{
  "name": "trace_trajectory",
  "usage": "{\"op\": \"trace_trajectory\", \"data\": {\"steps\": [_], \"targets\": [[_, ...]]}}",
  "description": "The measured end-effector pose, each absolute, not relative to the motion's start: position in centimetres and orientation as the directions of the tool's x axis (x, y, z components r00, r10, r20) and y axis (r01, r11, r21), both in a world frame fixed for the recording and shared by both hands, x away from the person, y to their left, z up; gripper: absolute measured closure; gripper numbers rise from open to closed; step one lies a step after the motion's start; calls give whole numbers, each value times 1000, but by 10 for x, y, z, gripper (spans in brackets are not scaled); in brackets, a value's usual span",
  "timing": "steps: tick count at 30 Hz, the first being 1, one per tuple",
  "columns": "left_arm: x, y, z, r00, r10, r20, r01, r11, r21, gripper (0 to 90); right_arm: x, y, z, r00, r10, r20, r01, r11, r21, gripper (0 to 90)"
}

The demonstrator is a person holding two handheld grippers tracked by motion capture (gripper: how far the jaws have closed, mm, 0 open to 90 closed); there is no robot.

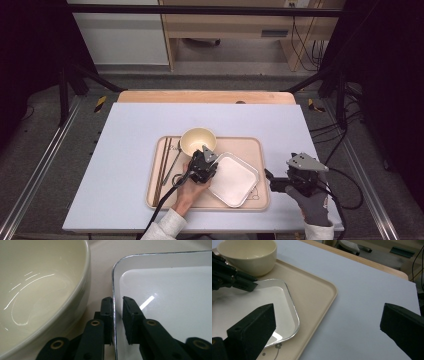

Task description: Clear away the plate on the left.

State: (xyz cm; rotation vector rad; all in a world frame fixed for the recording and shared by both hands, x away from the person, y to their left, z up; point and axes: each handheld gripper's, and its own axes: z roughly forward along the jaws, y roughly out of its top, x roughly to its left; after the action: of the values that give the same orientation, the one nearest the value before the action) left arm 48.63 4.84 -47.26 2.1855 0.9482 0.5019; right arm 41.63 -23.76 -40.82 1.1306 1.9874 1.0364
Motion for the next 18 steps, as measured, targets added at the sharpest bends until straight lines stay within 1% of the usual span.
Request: {"op": "trace_trajectory", "data": {"steps": [2, 4, 6, 10, 18], "targets": [[486, 49, -472, 656, 752, 70, 486, -491, 723, 713, 416, -237, -408, -441, 888, -131, 401, 326, 856, 5], [484, 50, -472, 662, 747, 56, 484, -485, 728, 672, 416, -237, -408, -441, 888, -131, 401, 326, 856, 5], [481, 53, -471, 671, 739, 63, 478, -496, 725, 622, 416, -238, -408, -440, 889, -128, 402, 322, 857, 5], [472, 59, -465, 691, 722, 35, 462, -478, 747, 533, 416, -238, -408, -440, 889, -129, 398, 321, 859, 5], [456, 84, -440, 713, 701, 12, 426, -446, 787, 398, 415, -239, -407, -438, 890, -129, 399, 320, 859, 5]]}}
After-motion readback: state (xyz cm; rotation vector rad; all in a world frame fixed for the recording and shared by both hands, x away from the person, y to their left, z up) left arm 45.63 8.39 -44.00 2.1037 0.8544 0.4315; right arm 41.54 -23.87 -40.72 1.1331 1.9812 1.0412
